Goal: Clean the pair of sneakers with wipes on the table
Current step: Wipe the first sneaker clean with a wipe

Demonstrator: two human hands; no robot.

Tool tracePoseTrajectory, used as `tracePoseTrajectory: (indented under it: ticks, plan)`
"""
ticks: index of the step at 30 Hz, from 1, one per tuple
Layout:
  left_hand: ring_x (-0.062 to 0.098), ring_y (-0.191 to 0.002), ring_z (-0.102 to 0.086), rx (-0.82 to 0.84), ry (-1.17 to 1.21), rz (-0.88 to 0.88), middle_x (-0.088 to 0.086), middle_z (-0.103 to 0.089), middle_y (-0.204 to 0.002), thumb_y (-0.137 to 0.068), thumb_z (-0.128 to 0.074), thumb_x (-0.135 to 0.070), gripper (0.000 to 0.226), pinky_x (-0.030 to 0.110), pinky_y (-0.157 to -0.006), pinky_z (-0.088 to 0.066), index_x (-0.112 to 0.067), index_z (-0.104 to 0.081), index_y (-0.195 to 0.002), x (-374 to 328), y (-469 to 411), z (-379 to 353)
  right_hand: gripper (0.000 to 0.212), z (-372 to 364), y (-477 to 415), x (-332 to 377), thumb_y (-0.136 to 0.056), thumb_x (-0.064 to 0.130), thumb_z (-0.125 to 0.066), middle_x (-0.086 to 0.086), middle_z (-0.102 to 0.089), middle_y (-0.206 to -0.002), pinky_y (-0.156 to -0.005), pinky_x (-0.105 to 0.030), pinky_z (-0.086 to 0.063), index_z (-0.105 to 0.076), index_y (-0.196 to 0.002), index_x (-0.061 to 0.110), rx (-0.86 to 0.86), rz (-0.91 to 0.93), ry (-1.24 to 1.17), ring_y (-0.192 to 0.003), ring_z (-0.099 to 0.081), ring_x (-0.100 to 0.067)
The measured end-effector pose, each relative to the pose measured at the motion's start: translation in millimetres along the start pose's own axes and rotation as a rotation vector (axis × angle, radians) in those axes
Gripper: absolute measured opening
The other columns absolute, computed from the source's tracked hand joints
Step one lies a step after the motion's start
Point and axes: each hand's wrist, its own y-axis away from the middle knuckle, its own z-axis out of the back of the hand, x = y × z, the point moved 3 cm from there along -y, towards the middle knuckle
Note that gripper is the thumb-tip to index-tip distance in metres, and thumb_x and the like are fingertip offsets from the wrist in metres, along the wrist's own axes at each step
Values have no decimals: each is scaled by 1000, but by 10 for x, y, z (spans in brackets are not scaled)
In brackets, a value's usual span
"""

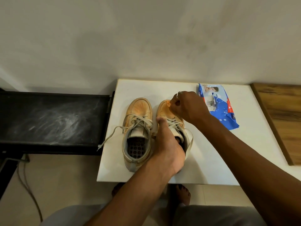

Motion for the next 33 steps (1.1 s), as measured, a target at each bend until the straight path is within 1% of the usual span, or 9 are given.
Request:
tracePoseTrajectory:
  ticks: [2, 4, 6, 12, 17, 21, 26, 28, 33]
  plan:
    - [28, -107, -71, 12, -5, 4, 14, -75, -112, -92, -48, -70, 62, 47, -103, -53, -16, -70, -115, 8, 1, -3, 18, -11, 14, 16, -87, 30, -64, 4, -70, -90, -69, -28, -53, -74, -97, 18, 53, 21, -79, -82, -64, -16]
    - [27, -107, -71, 25, -7, -5, 13, -75, -111, -93, -46, -70, 64, 46, -103, -53, -17, -70, -117, 7, 11, 2, 15, -2, 39, 17, -85, 24, -70, 7, -69, -91, -68, -19, -48, -75, -96, 15, 237, 43, -215, -84, -64, -12]
    - [27, -108, -71, 25, -6, -13, 13, -75, -113, -95, -45, -68, 62, 45, -104, -52, -17, -69, -118, 0, 19, 8, 15, 28, 49, 5, -83, 20, -74, 8, -71, -92, -70, -21, -50, -76, -97, 16, 321, 70, -284, -82, -63, -6]
    - [26, -104, -72, 4, -11, -10, 13, -76, -110, -95, -47, -67, 59, 40, -93, -57, -16, -69, -114, -20, 21, -7, 20, 12, 27, 48, -89, 32, -62, 3, -70, -97, -71, -33, -54, -74, -101, 21, -29, 44, 0, -85, -64, -18]
    - [26, -108, -71, -1, -6, -22, 12, -75, -113, -95, -47, -68, 60, 43, -104, -52, -17, -70, -118, -9, 20, 1, 10, 41, 18, -7, -83, 23, -70, 0, -72, -88, -75, -40, -58, -74, -91, 17, 286, 50, -132, -82, -66, -19]
    - [26, -107, -71, -13, 1, -36, 12, -74, -114, -95, -47, -68, 59, 43, -104, -52, -18, -68, -118, -13, -1, 1, 16, 113, -33, -98, -86, 29, -68, 2, -72, -92, -75, -42, -58, -74, -98, 23, 92, 9, 15, -83, -65, -18]
    - [24, -105, -72, -33, 43, -68, 9, -76, -111, -89, -49, -74, 66, 42, -102, -54, -19, -69, -119, 19, -54, 38, 12, 97, -34, -128, -82, 24, -72, 4, -73, -90, -78, -40, -58, -75, -93, 20, 288, 59, -61, -80, -65, -13]
    - [25, -106, -72, -30, 51, -84, 9, -76, -113, -84, -50, -78, 71, 43, -102, -53, -21, -67, -123, 24, -90, 56, 10, 121, -30, -159, -83, 24, -73, 6, -72, -93, -77, -33, -56, -74, -92, 21, 323, 50, -79, -77, -62, -8]
    - [27, -109, -71, -7, 34, -98, 11, -74, -116, -82, -48, -82, 77, 45, -104, -51, -22, -64, -127, 33, -127, 59, 21, 121, -12, -139, -88, 32, -68, 5, -70, -95, -76, -35, -56, -74, -106, 23, 129, 44, -21, -83, -63, -13]
